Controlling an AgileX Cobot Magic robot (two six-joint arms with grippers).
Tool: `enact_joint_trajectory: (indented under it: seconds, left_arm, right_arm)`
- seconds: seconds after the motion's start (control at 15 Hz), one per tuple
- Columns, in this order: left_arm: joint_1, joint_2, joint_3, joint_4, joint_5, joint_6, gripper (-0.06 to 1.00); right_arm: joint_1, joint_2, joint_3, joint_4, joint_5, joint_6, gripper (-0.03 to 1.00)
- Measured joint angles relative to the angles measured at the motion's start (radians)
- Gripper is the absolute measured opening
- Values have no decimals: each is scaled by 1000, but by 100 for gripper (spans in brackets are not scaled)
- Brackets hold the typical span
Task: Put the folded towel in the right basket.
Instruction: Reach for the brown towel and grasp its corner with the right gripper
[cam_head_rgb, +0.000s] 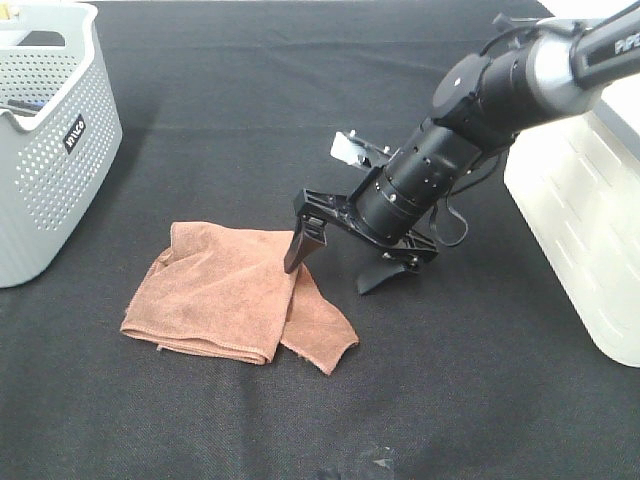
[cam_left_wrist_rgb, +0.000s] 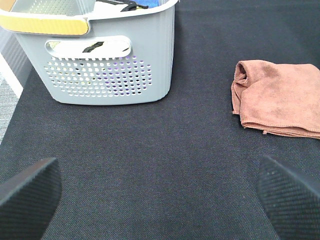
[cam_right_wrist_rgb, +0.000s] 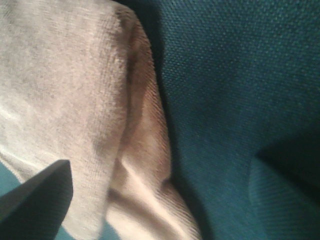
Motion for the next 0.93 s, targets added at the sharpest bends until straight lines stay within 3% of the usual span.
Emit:
enact_joint_trajectory:
  seconds: [0.4,0.73,0.87,0.93]
  left_arm:
    - [0,0,0,0,0,0,99]
    - [0,0,0,0,0,0,99]
    - [0,0,0,0,0,0,99]
    - [0,0,0,0,0,0,99]
  right_arm:
    - [14,62,-12,236,-20,-136,92]
    - [187,158,-118,389,-155,-144,88]
    - [245,180,-173,387,-192,-152,82]
    - [265,190,-190,381,-202,-153,71]
